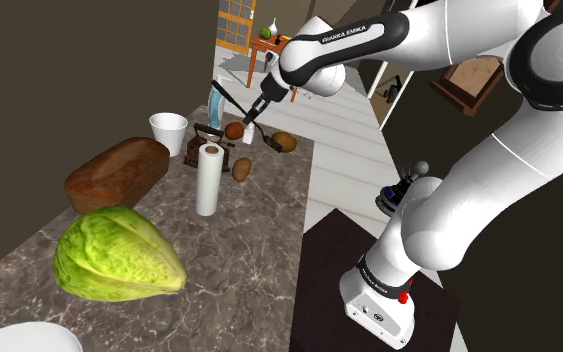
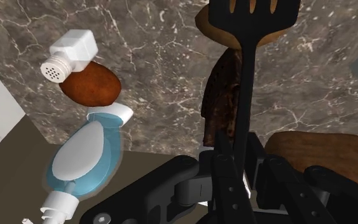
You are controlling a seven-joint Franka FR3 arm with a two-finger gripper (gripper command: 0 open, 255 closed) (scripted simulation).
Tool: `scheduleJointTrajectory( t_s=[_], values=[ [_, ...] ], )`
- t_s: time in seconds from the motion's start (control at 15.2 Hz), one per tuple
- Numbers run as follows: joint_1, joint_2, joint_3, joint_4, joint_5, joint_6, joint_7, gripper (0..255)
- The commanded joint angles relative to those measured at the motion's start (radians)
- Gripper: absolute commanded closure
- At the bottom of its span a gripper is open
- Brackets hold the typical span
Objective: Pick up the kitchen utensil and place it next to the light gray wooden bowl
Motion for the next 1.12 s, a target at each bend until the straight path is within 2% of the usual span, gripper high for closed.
scheduleJointTrajectory(
  t_s=[0.0,1.06],
  values=[
    [-0.006,-0.014,0.002,0.015,-0.016,-0.029,0.013,255],
    [-0.033,-0.089,0.027,0.16,-0.092,-0.242,0.098,255]
  ],
)
